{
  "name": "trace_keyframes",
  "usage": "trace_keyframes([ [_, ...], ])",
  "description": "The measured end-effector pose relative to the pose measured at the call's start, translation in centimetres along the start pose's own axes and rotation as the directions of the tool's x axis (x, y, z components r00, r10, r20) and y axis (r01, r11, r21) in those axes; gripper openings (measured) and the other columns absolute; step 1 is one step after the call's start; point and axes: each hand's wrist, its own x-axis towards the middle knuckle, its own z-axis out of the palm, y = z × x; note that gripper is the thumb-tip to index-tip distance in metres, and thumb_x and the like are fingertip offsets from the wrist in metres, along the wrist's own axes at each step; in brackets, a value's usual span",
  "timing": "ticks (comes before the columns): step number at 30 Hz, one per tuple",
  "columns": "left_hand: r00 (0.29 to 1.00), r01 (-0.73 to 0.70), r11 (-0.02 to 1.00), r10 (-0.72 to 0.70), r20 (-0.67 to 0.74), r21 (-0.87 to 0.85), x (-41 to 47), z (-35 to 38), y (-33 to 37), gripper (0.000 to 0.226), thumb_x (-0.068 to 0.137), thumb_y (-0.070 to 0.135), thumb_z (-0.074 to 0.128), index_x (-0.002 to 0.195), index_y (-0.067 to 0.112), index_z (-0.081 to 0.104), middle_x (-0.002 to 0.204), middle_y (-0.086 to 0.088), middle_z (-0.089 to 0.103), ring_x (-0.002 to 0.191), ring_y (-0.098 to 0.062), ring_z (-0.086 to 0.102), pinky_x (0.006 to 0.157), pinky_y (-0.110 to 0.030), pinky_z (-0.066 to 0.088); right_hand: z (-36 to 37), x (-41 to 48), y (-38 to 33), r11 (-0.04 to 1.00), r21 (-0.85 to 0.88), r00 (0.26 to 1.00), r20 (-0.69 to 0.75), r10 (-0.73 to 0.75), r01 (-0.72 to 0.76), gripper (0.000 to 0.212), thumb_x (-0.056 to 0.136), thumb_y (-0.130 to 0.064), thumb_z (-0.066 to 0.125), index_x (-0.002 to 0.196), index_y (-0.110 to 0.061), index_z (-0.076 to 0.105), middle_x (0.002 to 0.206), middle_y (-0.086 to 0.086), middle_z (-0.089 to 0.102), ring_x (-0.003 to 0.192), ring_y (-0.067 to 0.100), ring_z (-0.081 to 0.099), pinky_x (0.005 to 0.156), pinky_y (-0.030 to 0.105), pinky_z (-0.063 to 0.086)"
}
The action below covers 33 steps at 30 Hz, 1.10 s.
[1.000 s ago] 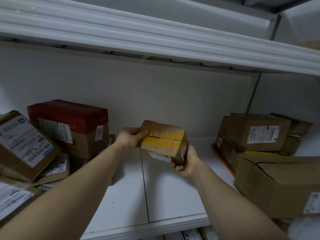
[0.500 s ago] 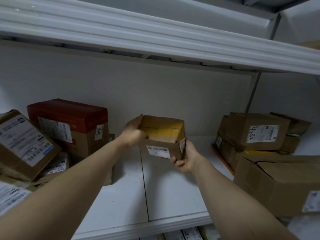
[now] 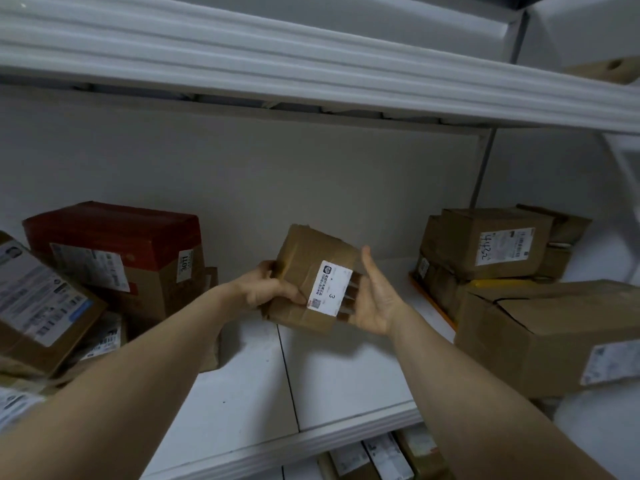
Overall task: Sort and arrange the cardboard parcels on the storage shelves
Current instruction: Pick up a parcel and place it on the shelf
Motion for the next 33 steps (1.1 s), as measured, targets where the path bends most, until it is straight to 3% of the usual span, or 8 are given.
trace_keyframes([
  [2, 0.999, 0.029, 0.998, -0.028, 0.024, -0.054, -0.2, 0.4, -0.3, 0.092, 0.051, 0.036, 0.079, 0.133, 0.017, 0.043, 0.112, -0.003, 0.06, 0.1, -0.021, 0.06, 0.084, -0.035, 0.054, -0.3, -0.7, 0.6, 0.999, -0.047, 0.999, 0.049, 0.0, 0.003, 0.073, 0.055, -0.056, 0.085, 0.114, -0.018, 0.067, 0.118, 0.011, 0.068, 0.107, 0.028, 0.063, 0.095, 0.053, 0.048],
  [4, 0.997, 0.062, 0.998, -0.063, 0.041, 0.02, -0.3, 0.9, -0.5, 0.082, 0.05, 0.049, 0.072, 0.123, 0.021, 0.047, 0.104, -0.001, 0.061, 0.095, -0.019, 0.058, 0.087, -0.036, 0.05, -0.6, -1.2, 1.4, 0.991, -0.129, 0.999, 0.042, -0.011, 0.016, 0.049, 0.072, -0.021, 0.08, 0.117, -0.021, 0.063, 0.119, 0.011, 0.067, 0.107, 0.027, 0.062, 0.091, 0.054, 0.049],
  [6, 0.994, 0.081, 0.995, -0.085, 0.075, 0.055, -0.3, 1.5, -1.0, 0.078, 0.049, 0.057, 0.069, 0.116, 0.022, 0.049, 0.101, -0.001, 0.061, 0.092, -0.019, 0.058, 0.089, -0.037, 0.047, -0.7, -1.8, 2.2, 0.977, -0.212, 1.0, -0.007, -0.009, 0.007, 0.05, 0.077, -0.004, 0.073, 0.121, -0.022, 0.059, 0.114, 0.007, 0.068, 0.105, 0.027, 0.063, 0.089, 0.053, 0.05],
  [14, 0.978, 0.103, 0.993, -0.091, 0.188, -0.053, -1.2, 3.8, -3.0, 0.082, 0.049, 0.06, 0.076, 0.117, 0.017, 0.058, 0.111, -0.008, 0.065, 0.101, -0.026, 0.063, 0.097, -0.041, 0.049, -1.6, -4.5, 4.1, 0.987, -0.152, 0.996, -0.048, -0.069, 0.061, 0.052, 0.079, 0.002, 0.07, 0.125, -0.019, 0.058, 0.114, 0.005, 0.069, 0.1, 0.023, 0.065, 0.085, 0.042, 0.055],
  [18, 0.976, 0.1, 0.98, -0.062, 0.207, -0.174, -2.7, 4.5, -2.8, 0.083, 0.041, 0.059, 0.08, 0.112, 0.019, 0.063, 0.113, -0.008, 0.066, 0.103, -0.026, 0.061, 0.098, -0.04, 0.045, -1.3, -5.7, 4.8, 0.992, -0.057, 0.994, -0.007, -0.111, 0.111, 0.059, 0.08, 0.01, 0.064, 0.131, -0.017, 0.053, 0.121, 0.01, 0.065, 0.109, 0.029, 0.06, 0.1, 0.046, 0.047],
  [24, 0.999, 0.029, 0.956, -0.018, 0.043, -0.29, -4.1, 7.4, -1.6, 0.13, 0.036, 0.053, 0.09, 0.146, 0.028, 0.026, 0.136, 0.001, 0.047, 0.125, -0.025, 0.046, 0.104, -0.05, 0.037, -4.8, -11.1, 6.3, 0.986, -0.13, 0.987, -0.111, -0.119, 0.104, 0.055, 0.075, 0.014, 0.065, 0.108, -0.029, 0.065, 0.105, 0.004, 0.071, 0.101, 0.024, 0.062, 0.084, 0.037, 0.054],
  [28, 0.994, 0.025, 0.948, 0.01, 0.107, -0.319, -6.2, 11.1, -0.5, 0.103, 0.054, 0.029, 0.086, 0.144, 0.027, 0.035, 0.129, -0.003, 0.053, 0.116, -0.023, 0.054, 0.095, -0.044, 0.048, -9.0, -15.8, 6.5, 0.988, -0.135, 0.971, -0.217, -0.104, 0.075, 0.063, 0.073, 0.016, 0.062, 0.118, -0.027, 0.065, 0.11, 0.005, 0.069, 0.1, 0.023, 0.059, 0.079, 0.032, 0.051],
  [33, 0.969, 0.042, 0.975, 0.013, 0.247, -0.219, -8.9, 16.9, -0.7, 0.075, 0.057, 0.031, 0.086, 0.126, 0.018, 0.057, 0.118, -0.005, 0.064, 0.106, -0.019, 0.062, 0.083, -0.029, 0.053, -12.0, -20.5, 7.7, 0.988, 0.061, 0.912, -0.395, -0.11, 0.145, 0.082, 0.07, 0.021, 0.066, 0.143, -0.01, 0.042, 0.13, 0.013, 0.059, 0.101, 0.022, 0.06, 0.072, 0.028, 0.051],
])
